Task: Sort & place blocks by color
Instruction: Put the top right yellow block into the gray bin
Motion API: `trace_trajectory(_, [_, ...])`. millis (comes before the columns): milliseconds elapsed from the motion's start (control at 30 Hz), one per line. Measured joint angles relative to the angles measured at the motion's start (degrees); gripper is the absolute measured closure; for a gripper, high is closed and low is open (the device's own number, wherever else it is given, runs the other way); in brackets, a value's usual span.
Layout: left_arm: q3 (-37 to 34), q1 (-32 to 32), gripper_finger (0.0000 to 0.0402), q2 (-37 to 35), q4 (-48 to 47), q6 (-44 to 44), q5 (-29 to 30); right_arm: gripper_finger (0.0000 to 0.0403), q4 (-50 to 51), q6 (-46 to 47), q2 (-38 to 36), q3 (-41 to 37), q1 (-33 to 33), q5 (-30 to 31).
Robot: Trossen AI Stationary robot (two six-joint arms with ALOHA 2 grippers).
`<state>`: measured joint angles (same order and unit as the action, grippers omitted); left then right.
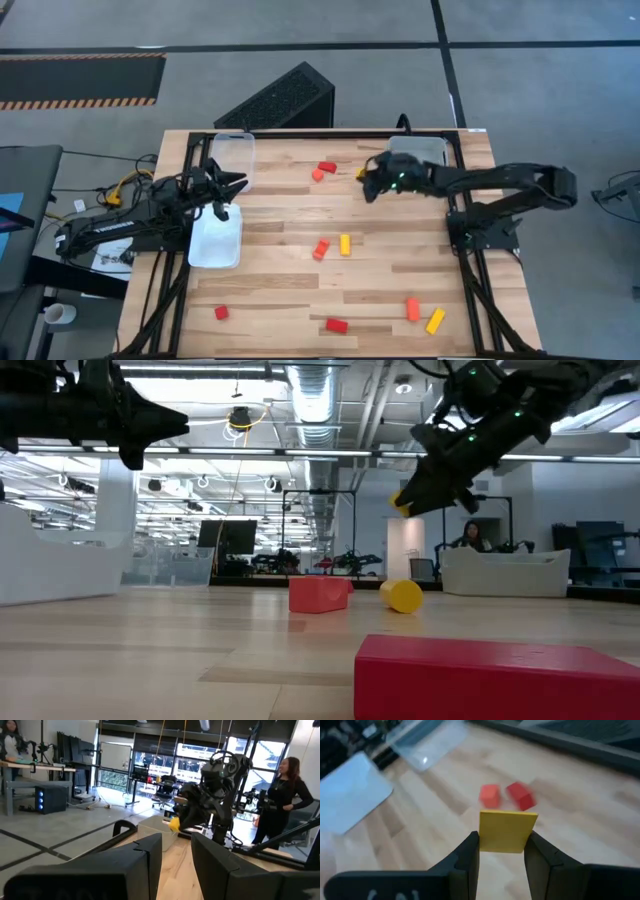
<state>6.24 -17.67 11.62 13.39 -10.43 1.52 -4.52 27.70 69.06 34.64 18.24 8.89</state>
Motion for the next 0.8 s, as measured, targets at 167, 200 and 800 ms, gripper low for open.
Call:
trace_trajectory(167, [0.0,0.01,0.0309,0.0,0.02,-1.27,0.03,0.0275,5.98,-0.51,-11.47,-4.7,7.11,0.75])
trace_trajectory(200, [0.0,0.02,0.0309,0.0,0.05,-1.29,0.21,0.0275,8.65,-0.07,-13.45,-5.38,8.67,2.62])
trace_trajectory(800, [0.0,0.02,0.0309,0.0,3.0,-1.38,7.13,0.0212,21.8,0.5,-4.98,-6.0,28.49,0.47])
